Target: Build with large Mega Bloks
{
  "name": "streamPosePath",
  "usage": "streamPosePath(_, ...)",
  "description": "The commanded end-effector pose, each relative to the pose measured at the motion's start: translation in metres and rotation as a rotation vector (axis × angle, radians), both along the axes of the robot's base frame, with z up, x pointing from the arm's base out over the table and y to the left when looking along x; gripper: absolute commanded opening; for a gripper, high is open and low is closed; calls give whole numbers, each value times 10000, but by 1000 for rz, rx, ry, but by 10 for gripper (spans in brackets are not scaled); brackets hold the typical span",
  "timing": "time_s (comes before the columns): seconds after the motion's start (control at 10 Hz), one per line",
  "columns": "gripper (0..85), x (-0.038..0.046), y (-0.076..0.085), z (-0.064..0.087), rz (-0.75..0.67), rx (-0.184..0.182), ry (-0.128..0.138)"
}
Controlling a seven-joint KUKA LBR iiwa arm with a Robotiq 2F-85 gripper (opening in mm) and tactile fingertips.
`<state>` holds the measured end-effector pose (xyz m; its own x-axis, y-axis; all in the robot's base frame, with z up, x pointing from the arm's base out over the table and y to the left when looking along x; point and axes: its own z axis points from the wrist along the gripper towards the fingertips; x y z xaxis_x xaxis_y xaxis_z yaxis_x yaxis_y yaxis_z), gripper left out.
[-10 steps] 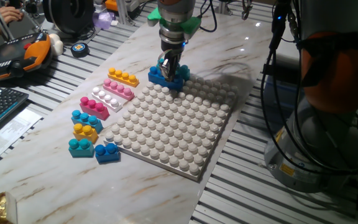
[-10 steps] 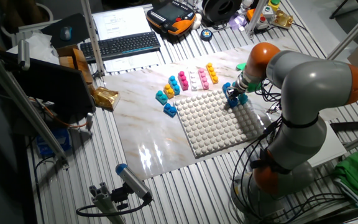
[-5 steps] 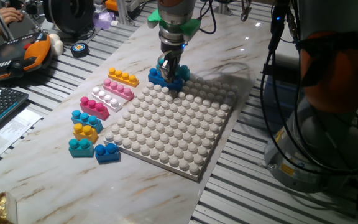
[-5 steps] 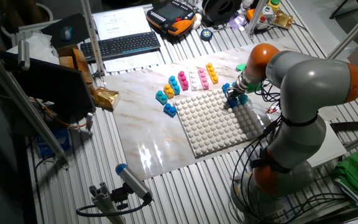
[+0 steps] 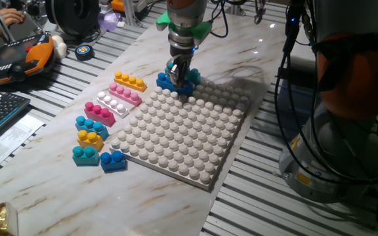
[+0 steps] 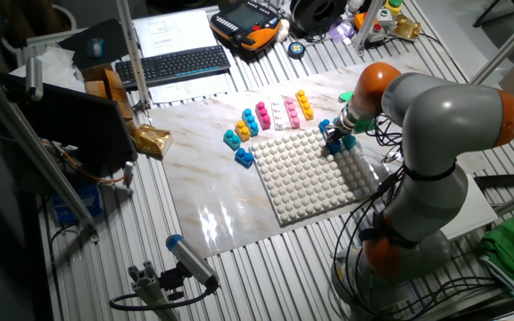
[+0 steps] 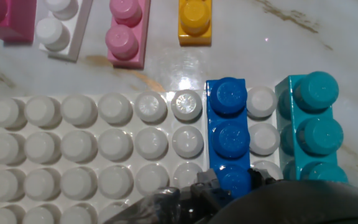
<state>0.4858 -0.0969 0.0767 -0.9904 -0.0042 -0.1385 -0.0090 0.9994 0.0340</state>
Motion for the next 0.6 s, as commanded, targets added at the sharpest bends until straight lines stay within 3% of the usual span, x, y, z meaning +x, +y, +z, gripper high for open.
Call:
streamPosePath(0.0,13,7,-6,36,-2,-7,2)
streamPosePath(0.1,153,9,-7,55,-7,-12,2)
streamPosePath(0.2,367,12,-11,62,-13,-15,-2)
streamPosePath(0.3,483,13,-14,70,-21,-21,-7)
streamPosePath(0.5,493,25,-16,79,-30,-27,-13)
